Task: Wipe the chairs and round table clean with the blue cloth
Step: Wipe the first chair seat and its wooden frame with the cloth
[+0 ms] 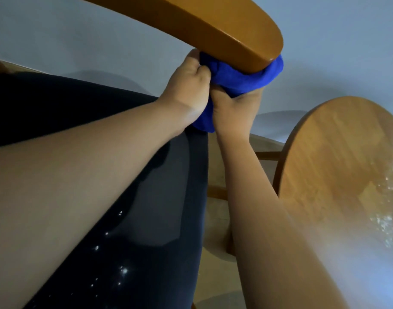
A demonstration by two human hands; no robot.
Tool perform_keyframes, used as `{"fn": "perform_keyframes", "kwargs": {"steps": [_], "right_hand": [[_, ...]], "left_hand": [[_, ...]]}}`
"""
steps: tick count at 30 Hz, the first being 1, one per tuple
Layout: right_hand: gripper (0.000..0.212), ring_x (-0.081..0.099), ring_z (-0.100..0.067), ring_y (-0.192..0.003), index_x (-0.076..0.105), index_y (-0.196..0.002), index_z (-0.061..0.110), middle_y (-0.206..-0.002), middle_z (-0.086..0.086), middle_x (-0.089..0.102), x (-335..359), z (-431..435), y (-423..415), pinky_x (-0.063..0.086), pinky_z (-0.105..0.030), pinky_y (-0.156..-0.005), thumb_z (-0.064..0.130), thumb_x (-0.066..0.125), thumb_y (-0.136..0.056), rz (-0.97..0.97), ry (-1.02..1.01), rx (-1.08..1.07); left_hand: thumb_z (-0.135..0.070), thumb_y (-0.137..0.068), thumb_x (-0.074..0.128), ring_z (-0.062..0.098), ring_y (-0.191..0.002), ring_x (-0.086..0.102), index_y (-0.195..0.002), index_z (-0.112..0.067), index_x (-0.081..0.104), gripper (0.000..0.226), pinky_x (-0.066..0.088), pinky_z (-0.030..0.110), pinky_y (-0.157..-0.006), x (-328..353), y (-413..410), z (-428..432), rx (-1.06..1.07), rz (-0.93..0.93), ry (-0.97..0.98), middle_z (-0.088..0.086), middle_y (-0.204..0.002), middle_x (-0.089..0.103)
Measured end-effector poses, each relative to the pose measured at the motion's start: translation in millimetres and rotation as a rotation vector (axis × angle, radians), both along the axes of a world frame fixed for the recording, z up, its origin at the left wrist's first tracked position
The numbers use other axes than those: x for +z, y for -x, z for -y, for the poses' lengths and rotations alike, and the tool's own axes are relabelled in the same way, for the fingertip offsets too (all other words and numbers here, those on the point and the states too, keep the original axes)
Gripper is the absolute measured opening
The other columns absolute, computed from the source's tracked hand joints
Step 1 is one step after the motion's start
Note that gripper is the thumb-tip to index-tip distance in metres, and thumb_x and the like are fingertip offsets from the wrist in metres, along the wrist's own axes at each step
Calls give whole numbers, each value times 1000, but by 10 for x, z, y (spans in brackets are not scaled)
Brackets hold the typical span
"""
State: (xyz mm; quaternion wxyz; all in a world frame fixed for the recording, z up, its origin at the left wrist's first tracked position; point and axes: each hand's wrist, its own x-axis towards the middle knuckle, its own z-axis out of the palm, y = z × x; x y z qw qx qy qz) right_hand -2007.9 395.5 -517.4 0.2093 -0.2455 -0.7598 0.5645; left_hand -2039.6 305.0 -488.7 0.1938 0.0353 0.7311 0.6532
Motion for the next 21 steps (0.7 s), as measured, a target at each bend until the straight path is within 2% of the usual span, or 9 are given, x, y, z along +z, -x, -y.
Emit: {"fn": "perform_keyframes", "kwargs": {"steps": [1, 3, 5, 7, 11, 14, 17, 19, 21], "right_hand": [[38, 63, -21, -74, 55, -100, -12, -79, -13, 64, -29, 15, 15, 54, -30, -66, 4, 68, -68, -8, 17, -19], [39, 63, -16, -73, 54, -101, -11, -80, -12, 65, -69, 51, 47, 54, -25, -65, 1, 68, -67, -30, 41, -51], [41, 62, -6, -73, 50, -103, 1, -81, -2, 63, -145, 73, 47, 54, -21, -67, -4, 70, -68, -34, 83, -70], [45, 59, 3, -71, 47, -101, 15, -81, 6, 60, -292, 70, 5, 51, -18, -67, -8, 69, -69, 14, 95, -39], [31, 57, 2, -62, 52, -93, 13, -72, 3, 58, -594, -96, -103, 49, -20, -60, -8, 66, -75, 216, 173, 109], [28, 59, -5, -68, 54, -97, 9, -74, 3, 60, -608, -112, -77, 50, -27, -63, 3, 69, -75, 276, 117, 143], [32, 64, -15, -79, 58, -99, 6, -82, -3, 65, -391, -22, -109, 53, -36, -71, 12, 72, -71, 226, 58, 87], [39, 65, -19, -87, 57, -106, 3, -93, -9, 67, -152, 3, -120, 53, -35, -76, 14, 72, -72, 105, 29, 70], [43, 64, -20, -89, 55, -108, -1, -97, -13, 67, 11, -10, -76, 54, -32, -76, 13, 71, -71, -26, -11, 63]], "left_hand": [[-10, -98, 28, -6, -84, 48, -128, -22, 42, 35, 35, -2, -65, -27, 18, 2, -11, -10, 10, -10, -103, 50], [-9, -98, 28, 1, -95, 52, -129, -20, 42, 36, 38, 3, -76, -95, 47, -18, -19, -3, -17, -7, -110, 53], [-8, -97, 29, 10, -106, 52, -130, -20, 43, 38, 41, 18, -88, -180, 58, -43, -2, 64, -29, -2, -118, 54], [-10, -97, 30, 15, -110, 52, -130, -19, 44, 37, 39, 25, -90, -332, 35, -44, 0, 126, 45, 3, -121, 55], [-12, -98, 31, 16, -94, 50, -129, -16, 43, 33, 35, 25, -77, -601, -85, 14, -142, 64, 299, 4, -106, 53], [-11, -98, 30, 17, -90, 49, -128, -14, 42, 32, 36, 27, -75, -578, -34, -2, -136, 53, 338, 7, -105, 52], [-9, -96, 32, 21, -100, 51, -125, -11, 46, 32, 37, 24, -81, -371, 3, -48, -70, -2, 273, 11, -113, 55], [-6, -95, 34, 17, -89, 51, -105, -9, 51, 20, 36, 20, -73, -188, 31, -64, -5, -85, 178, 9, -97, 55], [-4, -93, 36, 11, -68, 44, -81, -9, 44, 15, 32, 15, -56, -52, 67, -92, 60, -99, 82, 7, -77, 46]]}}
